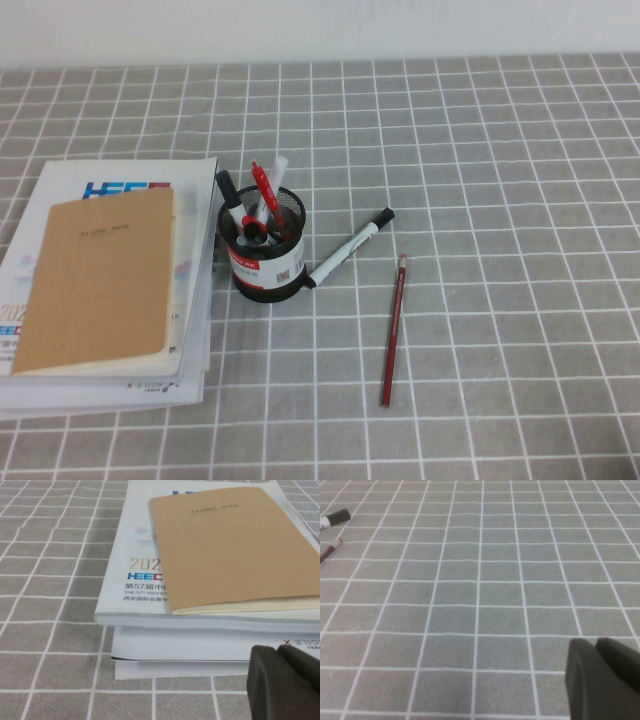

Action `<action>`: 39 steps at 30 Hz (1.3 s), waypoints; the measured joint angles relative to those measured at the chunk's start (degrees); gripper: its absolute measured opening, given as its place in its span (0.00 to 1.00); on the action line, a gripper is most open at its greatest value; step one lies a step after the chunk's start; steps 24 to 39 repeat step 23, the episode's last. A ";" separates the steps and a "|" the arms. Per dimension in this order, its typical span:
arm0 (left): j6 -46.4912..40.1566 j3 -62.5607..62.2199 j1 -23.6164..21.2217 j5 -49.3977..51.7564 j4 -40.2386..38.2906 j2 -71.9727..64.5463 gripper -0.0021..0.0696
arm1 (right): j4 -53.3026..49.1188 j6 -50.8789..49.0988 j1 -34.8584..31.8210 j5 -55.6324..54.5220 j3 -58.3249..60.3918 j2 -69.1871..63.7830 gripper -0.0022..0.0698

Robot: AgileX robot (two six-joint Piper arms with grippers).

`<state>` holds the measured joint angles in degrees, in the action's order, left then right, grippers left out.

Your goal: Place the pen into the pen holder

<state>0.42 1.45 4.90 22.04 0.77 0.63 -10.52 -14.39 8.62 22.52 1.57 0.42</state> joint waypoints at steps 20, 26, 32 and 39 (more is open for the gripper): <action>0.00 0.00 0.00 0.00 0.00 0.00 0.02 | 2.08 3.50 -0.08 0.73 0.00 0.00 0.01; 0.00 0.00 0.00 0.00 0.00 0.00 0.02 | 2.08 3.50 -0.08 0.73 0.00 0.00 0.01; 0.00 0.00 0.00 0.00 0.00 0.00 0.02 | 2.08 3.50 -0.08 0.73 0.00 0.00 0.01; 0.00 0.00 0.00 0.00 0.00 0.00 0.02 | 2.08 3.50 -0.08 0.73 0.00 0.00 0.01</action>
